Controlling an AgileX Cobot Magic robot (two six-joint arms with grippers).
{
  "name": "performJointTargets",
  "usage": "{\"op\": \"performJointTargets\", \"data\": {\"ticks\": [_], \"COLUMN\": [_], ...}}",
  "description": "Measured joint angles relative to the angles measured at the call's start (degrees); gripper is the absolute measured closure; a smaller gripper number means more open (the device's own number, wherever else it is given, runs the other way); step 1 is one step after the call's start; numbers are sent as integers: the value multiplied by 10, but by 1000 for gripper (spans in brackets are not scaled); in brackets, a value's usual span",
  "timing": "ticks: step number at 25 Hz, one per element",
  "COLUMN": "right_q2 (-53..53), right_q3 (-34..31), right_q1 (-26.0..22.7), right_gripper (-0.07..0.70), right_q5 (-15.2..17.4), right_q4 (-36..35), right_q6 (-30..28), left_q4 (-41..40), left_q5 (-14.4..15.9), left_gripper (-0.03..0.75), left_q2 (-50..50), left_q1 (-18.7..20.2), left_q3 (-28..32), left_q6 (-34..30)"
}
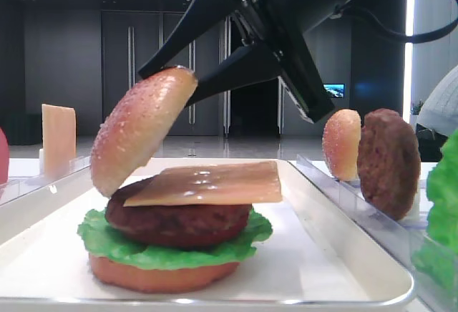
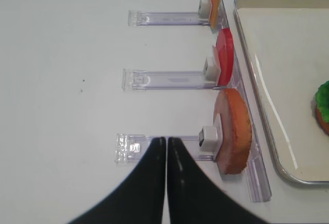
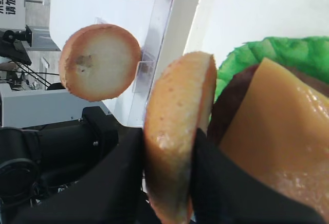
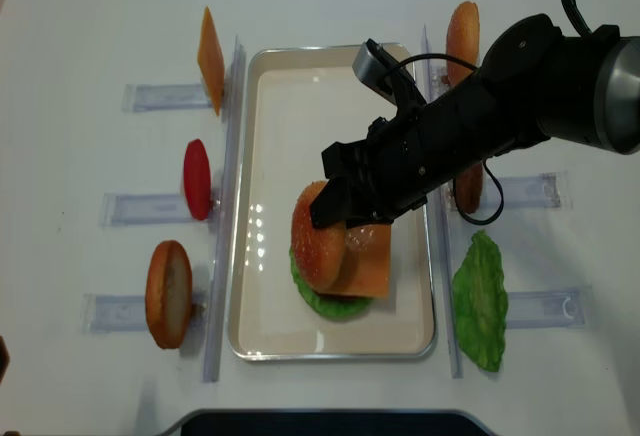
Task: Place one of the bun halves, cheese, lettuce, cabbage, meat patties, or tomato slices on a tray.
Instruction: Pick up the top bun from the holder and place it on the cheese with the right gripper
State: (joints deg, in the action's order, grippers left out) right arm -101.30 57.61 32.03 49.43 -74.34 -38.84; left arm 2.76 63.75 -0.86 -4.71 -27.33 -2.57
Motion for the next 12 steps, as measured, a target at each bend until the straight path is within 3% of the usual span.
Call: {"op": "performJointTargets", "data": {"ticks": [12], "right_q2": [0], "right_q3": [0], "right_q1": [0], "right_gripper": [396], "right_q5": [-2], "right_q4": [6], "right_q6": [0], "left_q4": [0], "left_q5": [0], "left_gripper": [716], "left_q2": [0], "left_q1": [0], "left_q3": [0], "left_q6": [0]}}
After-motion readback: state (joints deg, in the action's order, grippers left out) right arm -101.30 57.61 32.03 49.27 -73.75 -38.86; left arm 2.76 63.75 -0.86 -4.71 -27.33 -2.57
